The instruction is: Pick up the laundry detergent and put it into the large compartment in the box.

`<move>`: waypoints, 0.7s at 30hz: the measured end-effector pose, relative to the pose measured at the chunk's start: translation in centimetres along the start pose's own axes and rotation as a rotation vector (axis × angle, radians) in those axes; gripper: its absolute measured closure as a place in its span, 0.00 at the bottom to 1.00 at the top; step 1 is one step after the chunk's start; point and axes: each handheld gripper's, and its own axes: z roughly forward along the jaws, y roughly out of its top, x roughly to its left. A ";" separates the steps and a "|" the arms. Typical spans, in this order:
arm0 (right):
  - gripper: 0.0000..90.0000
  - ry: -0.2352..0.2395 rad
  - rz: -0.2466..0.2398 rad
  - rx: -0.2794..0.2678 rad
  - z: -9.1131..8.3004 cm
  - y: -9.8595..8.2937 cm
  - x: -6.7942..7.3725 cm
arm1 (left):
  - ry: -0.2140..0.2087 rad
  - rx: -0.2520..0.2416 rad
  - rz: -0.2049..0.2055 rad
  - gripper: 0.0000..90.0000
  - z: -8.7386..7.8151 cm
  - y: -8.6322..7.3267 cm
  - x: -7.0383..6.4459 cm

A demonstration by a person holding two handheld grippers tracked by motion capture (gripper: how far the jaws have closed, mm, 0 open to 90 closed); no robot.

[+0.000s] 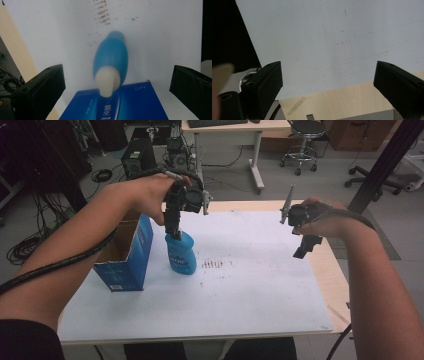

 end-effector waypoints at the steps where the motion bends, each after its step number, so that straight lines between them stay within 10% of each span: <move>1: 0.09 0.000 0.001 0.002 0.0 0.0 0.1 | -0.003 0.005 0.003 0.00 0.1 -0.1 0.0; 21: 0.10 0.002 -0.017 0.005 0.5 0.7 -0.1 | -0.040 -0.011 -0.012 0.00 3.0 -2.1 0.2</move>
